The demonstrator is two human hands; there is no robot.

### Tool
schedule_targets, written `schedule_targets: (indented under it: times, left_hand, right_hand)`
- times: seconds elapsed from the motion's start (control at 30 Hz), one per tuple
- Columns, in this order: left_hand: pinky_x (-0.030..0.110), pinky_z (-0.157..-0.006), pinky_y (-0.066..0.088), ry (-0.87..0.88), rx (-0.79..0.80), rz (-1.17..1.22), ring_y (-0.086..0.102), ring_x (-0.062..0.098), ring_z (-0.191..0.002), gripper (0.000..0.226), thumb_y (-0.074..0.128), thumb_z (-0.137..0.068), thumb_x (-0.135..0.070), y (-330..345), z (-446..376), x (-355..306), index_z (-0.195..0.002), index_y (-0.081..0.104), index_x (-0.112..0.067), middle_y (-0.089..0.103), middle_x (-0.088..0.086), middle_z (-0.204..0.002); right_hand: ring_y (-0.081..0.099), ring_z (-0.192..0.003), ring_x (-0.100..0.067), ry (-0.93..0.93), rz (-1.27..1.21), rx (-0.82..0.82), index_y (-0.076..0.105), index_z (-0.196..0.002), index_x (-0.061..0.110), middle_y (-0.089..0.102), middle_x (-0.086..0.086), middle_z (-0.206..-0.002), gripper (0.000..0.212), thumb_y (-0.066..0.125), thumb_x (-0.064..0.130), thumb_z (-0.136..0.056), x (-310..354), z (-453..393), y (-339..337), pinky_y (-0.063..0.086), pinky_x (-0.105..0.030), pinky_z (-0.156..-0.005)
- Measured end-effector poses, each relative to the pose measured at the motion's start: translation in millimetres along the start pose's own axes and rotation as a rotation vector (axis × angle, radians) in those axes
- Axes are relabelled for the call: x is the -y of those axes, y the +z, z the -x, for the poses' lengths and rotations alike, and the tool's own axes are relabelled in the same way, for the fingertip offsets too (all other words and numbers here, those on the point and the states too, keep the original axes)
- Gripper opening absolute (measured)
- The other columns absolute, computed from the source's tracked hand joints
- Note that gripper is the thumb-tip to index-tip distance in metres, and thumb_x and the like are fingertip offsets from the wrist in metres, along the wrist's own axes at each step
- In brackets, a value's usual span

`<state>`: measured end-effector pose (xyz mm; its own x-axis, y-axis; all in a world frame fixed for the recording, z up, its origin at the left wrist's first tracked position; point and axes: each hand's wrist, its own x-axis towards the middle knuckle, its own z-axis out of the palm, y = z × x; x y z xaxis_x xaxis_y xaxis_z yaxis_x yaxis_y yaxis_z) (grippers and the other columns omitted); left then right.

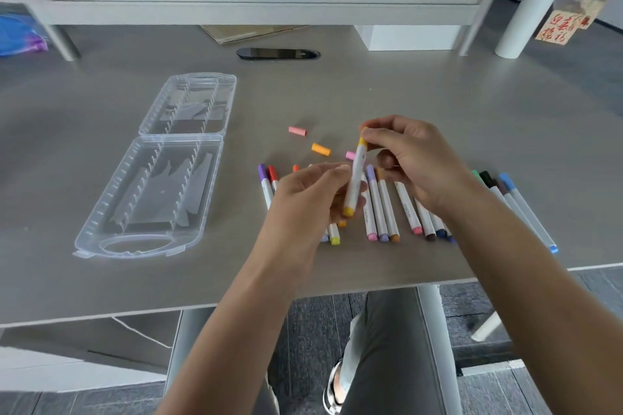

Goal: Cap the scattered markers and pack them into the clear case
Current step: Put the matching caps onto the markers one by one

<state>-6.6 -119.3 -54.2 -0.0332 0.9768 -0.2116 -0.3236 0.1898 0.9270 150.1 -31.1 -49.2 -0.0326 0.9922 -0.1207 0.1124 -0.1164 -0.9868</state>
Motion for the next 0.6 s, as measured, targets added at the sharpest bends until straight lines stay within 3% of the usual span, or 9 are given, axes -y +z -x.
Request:
schedule_targets:
  times: [0.1,0.2,0.4,0.6]
  left_hand:
    - [0.039,-0.089,0.059,0.006,-0.052,0.055,0.072,0.033,-0.093,0.022,0.057,-0.100,-0.011,-9,8,-1,-0.106,0.071,0.005,0.073,0.026,-0.104]
    - [0.044,-0.095,0.056,-0.001,-0.074,0.078,0.072,0.037,-0.100,0.023,0.057,-0.100,-0.012,-17,13,-3,-0.105,0.071,0.006,0.072,0.029,-0.106]
    - [0.036,-0.081,0.058,-0.007,-0.077,0.096,0.074,0.030,-0.085,0.023,0.055,-0.101,-0.014,-27,20,-2,-0.097,0.071,0.001,0.075,0.020,-0.089]
    - [0.038,-0.079,0.055,0.000,-0.092,0.119,0.072,0.030,-0.080,0.023,0.054,-0.101,-0.013,-36,23,-2,-0.095,0.071,0.001,0.073,0.018,-0.083]
  right_hand:
    - [0.048,-0.048,-0.005,0.018,0.090,-0.010,0.074,-0.095,0.017,0.071,0.002,-0.077,0.004,0.071,0.019,-0.096,5,-2,-5,0.048,-0.020,-0.050]
    - [0.058,-0.047,-0.003,-0.067,0.405,-0.012,0.074,-0.092,0.014,0.075,-0.004,-0.076,0.009,0.075,0.023,-0.093,4,-2,-2,0.044,-0.017,-0.047]
    - [0.068,-0.079,-0.018,-0.185,0.894,-0.090,0.070,-0.087,0.024,0.070,0.004,-0.079,0.021,0.079,0.042,-0.086,-9,-7,22,0.057,-0.036,-0.073]
    - [0.066,-0.081,-0.021,-0.225,1.142,-0.134,0.074,-0.094,0.020,0.070,0.002,-0.084,0.021,0.072,0.040,-0.092,-9,2,36,0.044,-0.029,-0.065]
